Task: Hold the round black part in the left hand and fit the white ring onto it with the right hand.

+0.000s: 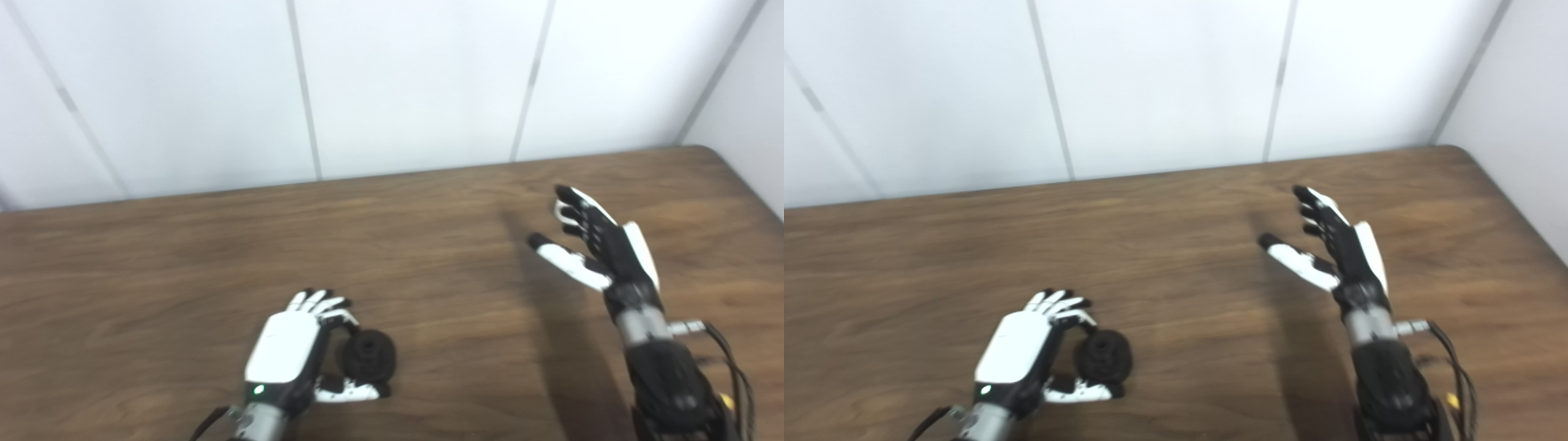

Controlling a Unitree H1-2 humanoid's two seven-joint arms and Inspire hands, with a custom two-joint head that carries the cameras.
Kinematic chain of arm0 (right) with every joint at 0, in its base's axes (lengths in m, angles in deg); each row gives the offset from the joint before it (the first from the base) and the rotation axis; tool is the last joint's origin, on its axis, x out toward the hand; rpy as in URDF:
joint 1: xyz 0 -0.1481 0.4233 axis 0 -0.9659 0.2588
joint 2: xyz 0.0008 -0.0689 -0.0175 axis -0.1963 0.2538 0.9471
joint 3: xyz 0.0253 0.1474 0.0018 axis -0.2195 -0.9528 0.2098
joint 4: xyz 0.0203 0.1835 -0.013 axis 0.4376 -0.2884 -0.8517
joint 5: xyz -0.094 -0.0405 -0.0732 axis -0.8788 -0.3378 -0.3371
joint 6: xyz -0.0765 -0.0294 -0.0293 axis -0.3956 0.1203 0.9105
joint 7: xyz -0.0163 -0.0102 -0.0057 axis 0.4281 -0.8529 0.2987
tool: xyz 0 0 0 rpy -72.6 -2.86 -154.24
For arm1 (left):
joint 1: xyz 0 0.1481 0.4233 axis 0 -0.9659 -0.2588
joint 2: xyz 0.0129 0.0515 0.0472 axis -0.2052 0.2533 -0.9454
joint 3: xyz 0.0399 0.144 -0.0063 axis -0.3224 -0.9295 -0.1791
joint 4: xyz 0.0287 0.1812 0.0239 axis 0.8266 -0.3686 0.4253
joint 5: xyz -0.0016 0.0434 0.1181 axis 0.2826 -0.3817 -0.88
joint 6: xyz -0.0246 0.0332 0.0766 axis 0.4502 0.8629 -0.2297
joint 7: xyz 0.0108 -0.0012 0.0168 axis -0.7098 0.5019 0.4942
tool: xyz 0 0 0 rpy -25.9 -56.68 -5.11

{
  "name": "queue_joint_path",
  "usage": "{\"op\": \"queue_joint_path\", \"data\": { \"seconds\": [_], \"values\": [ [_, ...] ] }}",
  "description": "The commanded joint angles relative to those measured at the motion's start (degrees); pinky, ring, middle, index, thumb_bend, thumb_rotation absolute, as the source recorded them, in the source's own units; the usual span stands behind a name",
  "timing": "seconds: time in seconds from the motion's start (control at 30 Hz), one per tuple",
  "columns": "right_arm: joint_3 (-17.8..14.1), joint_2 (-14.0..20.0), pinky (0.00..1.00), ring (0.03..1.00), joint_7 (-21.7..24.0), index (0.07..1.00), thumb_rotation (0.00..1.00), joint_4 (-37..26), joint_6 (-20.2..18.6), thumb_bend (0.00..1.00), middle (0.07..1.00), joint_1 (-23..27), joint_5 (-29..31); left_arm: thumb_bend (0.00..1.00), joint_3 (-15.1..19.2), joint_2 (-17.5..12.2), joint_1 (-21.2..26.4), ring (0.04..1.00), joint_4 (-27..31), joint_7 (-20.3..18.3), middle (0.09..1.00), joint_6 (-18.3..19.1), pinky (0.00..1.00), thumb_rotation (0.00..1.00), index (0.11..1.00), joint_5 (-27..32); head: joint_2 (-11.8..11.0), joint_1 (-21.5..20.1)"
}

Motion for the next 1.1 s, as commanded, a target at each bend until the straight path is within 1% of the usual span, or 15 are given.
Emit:
{"op": "queue_joint_path", "data": {
  "seconds": [0.0,0.07,0.1,0.13,0.17,0.27,0.37,0.43,0.6,0.67,0.83,1.07],
  "values": [
    [-1.0,2.2,0.8,0.862,-0.1,0.823,0.34,0.5,0.6,0.69,0.898,3.9,-1.0,0.52,0.9,-1.7,-0.7,0.895,0.4,-1.1,0.807,-0.4,0.95,0.05,0.485,0.4,0.0,-0.6],
    [-0.4,4.4,0.95,0.944,0.1,0.811,0.35,1.9,0.3,0.72,0.916,5.6,-3.6,0.52,1.5,-2.1,-0.7,0.896,0.3,-1.0,0.806,-1.0,0.95,0.05,0.485,0.9,-0.1,-2.0],
    [-0.1,5.3,0.97,0.96,0.2,0.805,0.36,2.5,0.1,0.73,0.923,6.2,-4.9,0.52,1.7,-2.3,-0.7,0.895,0.2,-0.9,0.805,-1.3,0.95,0.05,0.485,1.0,-0.2,-2.3],
    [0.7,6.6,0.99,0.969,0.5,0.798,0.36,3.1,-0.7,0.74,0.928,7.1,-6.9,0.52,1.9,-2.5,-0.7,0.894,0.2,-1.0,0.804,-1.6,0.95,0.05,0.486,1.2,-0.4,-3.2],
    [1.4,7.9,1.0,0.973,0.8,0.792,0.38,3.6,-1.7,0.76,0.934,7.9,-9.0,0.52,2.1,-2.5,-0.7,0.893,0.2,-1.1,0.803,-1.7,0.94,0.05,0.486,1.3,-0.4,-3.2],
    [3.0,10.2,1.0,0.97,1.5,0.776,0.39,4.6,-4.1,0.78,0.94,9.7,-12.7,0.52,2.5,-2.7,-0.8,0.887,0.1,-1.4,0.799,-1.9,0.93,0.05,0.486,1.1,-0.7,-4.3],
    [3.5,11.8,1.0,0.986,2.6,0.765,0.35,6.4,-6.3,0.81,0.96,11.8,-14.6,0.52,2.7,-2.7,-0.8,0.881,0.3,-1.7,0.796,-2.1,0.93,0.05,0.486,1.0,-0.7,-4.6],
    [3.9,13.0,0.98,0.997,3.3,0.759,0.33,8.0,-7.3,0.84,0.977,13.1,-15.8,0.52,2.9,-2.7,-0.8,0.881,0.4,-1.9,0.795,-2.1,0.93,0.05,0.486,1.1,-0.8,-5.0],
    [4.6,15.7,0.97,1.0,4.8,0.761,0.25,13.8,-7.9,0.86,0.999,16.5,-17.4,0.52,3.3,-2.8,-1.0,0.882,0.4,-2.1,0.795,-2.5,0.92,0.05,0.486,1.5,-1.1,-5.8],
    [5.3,16.7,0.99,1.0,5.0,0.756,0.24,16.7,-7.6,0.86,1.0,17.9,-18.2,0.52,3.5,-2.8,-1.2,0.883,0.7,-2.6,0.795,-2.4,0.92,0.05,0.486,1.5,-1.2,-6.2],
    [7.1,18.1,1.0,1.0,5.7,0.748,0.23,23.3,-7.1,0.87,1.0,21.4,-18.5,0.52,4.0,-2.9,-1.3,0.878,0.8,-2.6,0.792,-2.8,0.92,0.05,0.486,1.5,-1.2,-6.7],
    [9.7,18.5,1.0,1.0,6.6,0.743,0.29,31.1,-8.5,0.88,1.0,25.7,-19.7,0.52,4.4,-2.9,-1.2,0.877,0.9,-2.9,0.789,-3.1,0.91,0.05,0.485,1.2,-1.3,-6.8]
  ]
}}
